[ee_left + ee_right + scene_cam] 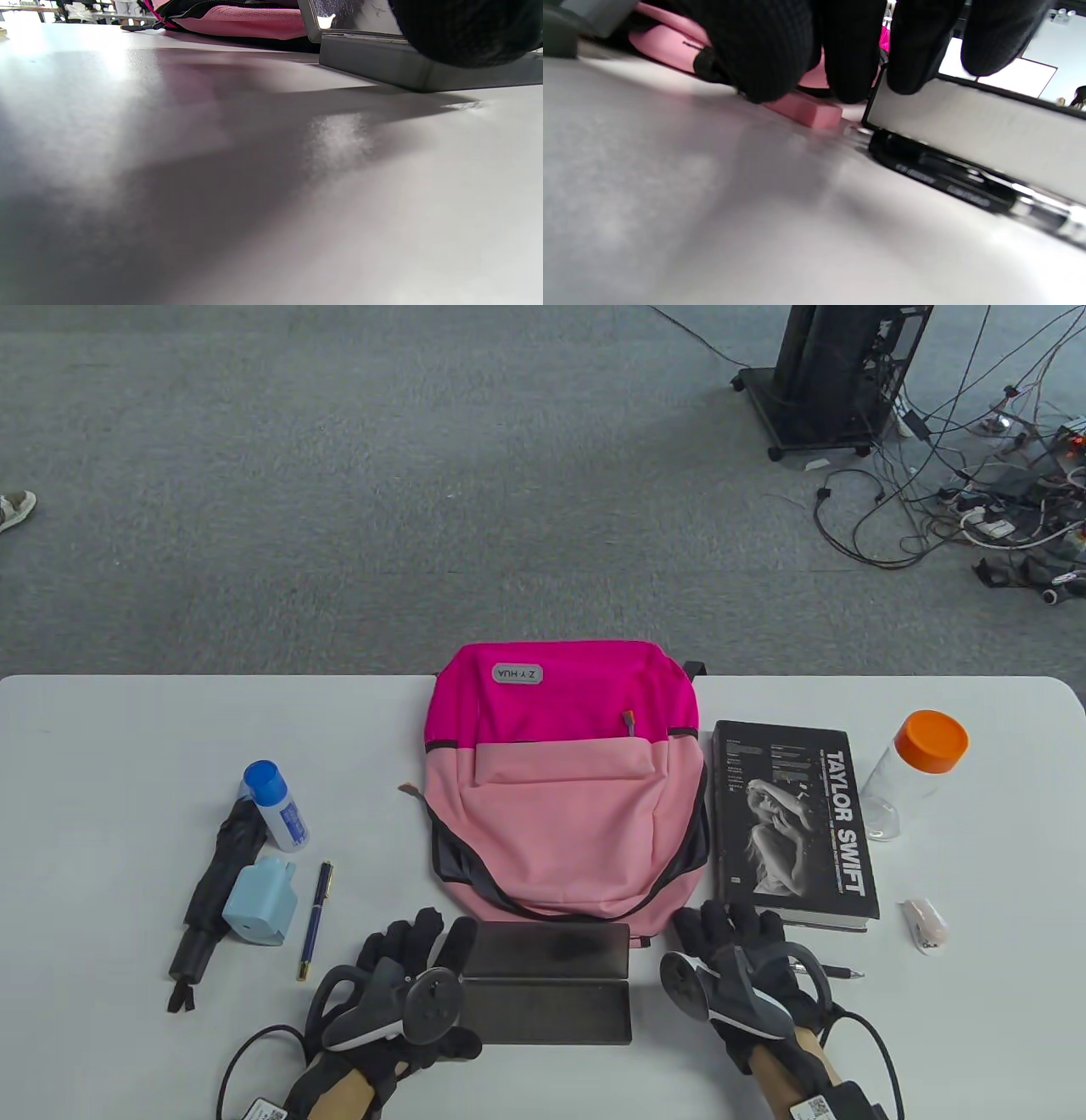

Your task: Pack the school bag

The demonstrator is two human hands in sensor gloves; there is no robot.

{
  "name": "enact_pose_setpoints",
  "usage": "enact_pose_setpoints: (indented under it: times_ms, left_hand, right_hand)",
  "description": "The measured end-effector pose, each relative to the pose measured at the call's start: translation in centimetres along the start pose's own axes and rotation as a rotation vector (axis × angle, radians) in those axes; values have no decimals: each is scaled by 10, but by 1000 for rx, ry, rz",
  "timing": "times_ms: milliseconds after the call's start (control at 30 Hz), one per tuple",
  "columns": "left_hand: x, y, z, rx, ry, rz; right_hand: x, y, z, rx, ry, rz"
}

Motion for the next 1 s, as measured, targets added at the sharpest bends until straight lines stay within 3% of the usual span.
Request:
enact_pose_setpoints:
  times_ms: [400,633,1000]
  left_hand:
    - [0,1,0,-3,4,-2]
    - [0,1,0,0,4,-2]
    - [0,2,0,-1,7,0]
  right_hand:
    - [11,-1,-1,-12,20,-52]
    - [11,1,-3,133,57,30]
    - [17,33,-21,-58,98,166]
Point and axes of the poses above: the tracker on the back of each hand, its own x axis roughly to the thumb side, its own z axis roughly from the wrist to the fingertips, y = z × x, the point moved 1 cm from there along z, roughly from the wrist to the fingertips, and after that the axes turned 15 degrees about -y, right-handed, at the moved point
